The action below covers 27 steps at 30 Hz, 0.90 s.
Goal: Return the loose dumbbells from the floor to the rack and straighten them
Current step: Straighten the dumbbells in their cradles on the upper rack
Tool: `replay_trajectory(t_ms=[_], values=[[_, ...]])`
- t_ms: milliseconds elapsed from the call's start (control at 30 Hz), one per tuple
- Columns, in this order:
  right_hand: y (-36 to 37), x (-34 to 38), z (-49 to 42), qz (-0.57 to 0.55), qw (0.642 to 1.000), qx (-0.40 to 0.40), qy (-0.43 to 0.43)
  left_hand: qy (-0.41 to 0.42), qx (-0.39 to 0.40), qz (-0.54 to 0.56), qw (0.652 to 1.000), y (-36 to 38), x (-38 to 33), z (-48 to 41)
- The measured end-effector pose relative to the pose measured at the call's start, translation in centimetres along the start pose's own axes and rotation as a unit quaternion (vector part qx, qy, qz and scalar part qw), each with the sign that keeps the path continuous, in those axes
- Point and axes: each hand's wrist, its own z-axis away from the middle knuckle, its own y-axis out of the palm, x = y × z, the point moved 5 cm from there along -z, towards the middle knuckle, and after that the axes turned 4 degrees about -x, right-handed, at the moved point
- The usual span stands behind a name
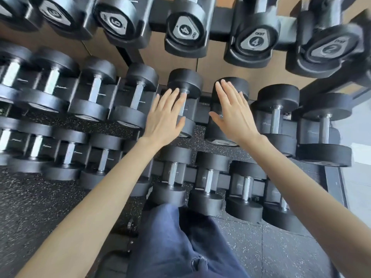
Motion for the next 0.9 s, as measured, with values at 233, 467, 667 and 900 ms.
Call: replay_trajectory(t_ms=[233,467,667,900], values=[[0.9,0.3,-6.7,-0.014,1.000,-0.012,0.021,0.022,-0.019,-0.006,1.000,-1.4,4.5,-6.2],[3.4,-0.3,-14.4,-0.015,0.996,-0.019,0.088,0.079,-0.025,0.023,0.996,-1.5,10.4,-15.2],[5.5,-1.9,-20.3,-0.032,0.987,-0.042,0.151,0.096,-0.032,0.082,0.991,-1.5,13.1,-22.6],[6.3,-4.2,-24.5,-0.087,0.972,-0.048,0.213,0.095,-0.023,0.160,0.982,-0.7,12.4,-26.8]])
